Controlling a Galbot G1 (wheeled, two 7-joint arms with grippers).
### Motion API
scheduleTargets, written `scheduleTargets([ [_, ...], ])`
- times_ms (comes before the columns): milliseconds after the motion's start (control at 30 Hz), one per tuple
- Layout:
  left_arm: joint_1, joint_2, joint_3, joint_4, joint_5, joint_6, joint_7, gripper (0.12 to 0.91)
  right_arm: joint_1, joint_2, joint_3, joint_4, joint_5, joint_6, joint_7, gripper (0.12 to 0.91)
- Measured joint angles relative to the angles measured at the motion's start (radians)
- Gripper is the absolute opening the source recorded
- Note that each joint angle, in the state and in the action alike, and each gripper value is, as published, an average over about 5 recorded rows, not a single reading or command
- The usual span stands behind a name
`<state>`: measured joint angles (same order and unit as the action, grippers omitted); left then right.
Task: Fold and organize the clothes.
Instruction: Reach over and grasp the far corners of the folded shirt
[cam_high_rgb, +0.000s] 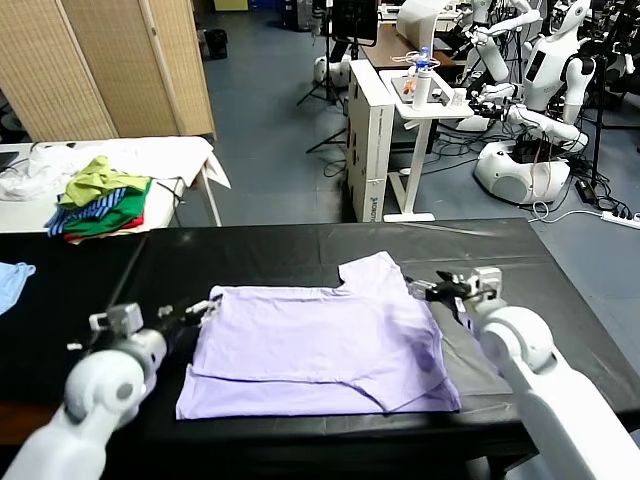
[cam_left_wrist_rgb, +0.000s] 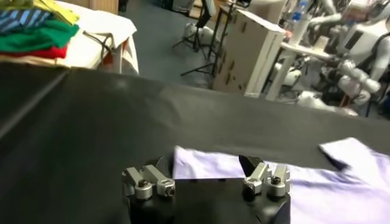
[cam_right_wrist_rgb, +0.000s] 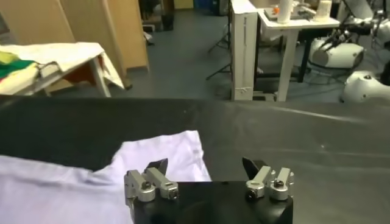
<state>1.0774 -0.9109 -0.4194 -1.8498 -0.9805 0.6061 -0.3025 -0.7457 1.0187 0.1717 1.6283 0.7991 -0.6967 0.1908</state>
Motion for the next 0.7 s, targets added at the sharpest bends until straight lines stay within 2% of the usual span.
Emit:
scheduleTargets([
  [267,-0.115,0.006,0.071,0.128,0.015,0.006,0.025,0.907,0.079,0.040,-0.058,-0.102,-0.025,-0.004,-0.033,0.907],
  [467,-0.143,0.010,0.089,0.179,0.025,0.019,0.047,0.907,0.108,0.058,-0.085,-0.140,-0.035,-0.014,-0.031,0.907],
  [700,-0.155,0.002,0.101,0.198,-0.002,0.043,0.051,0.907,0.109,0.065,-0.096,-0.152,-0.043,-0.025,-0.032,0.906],
])
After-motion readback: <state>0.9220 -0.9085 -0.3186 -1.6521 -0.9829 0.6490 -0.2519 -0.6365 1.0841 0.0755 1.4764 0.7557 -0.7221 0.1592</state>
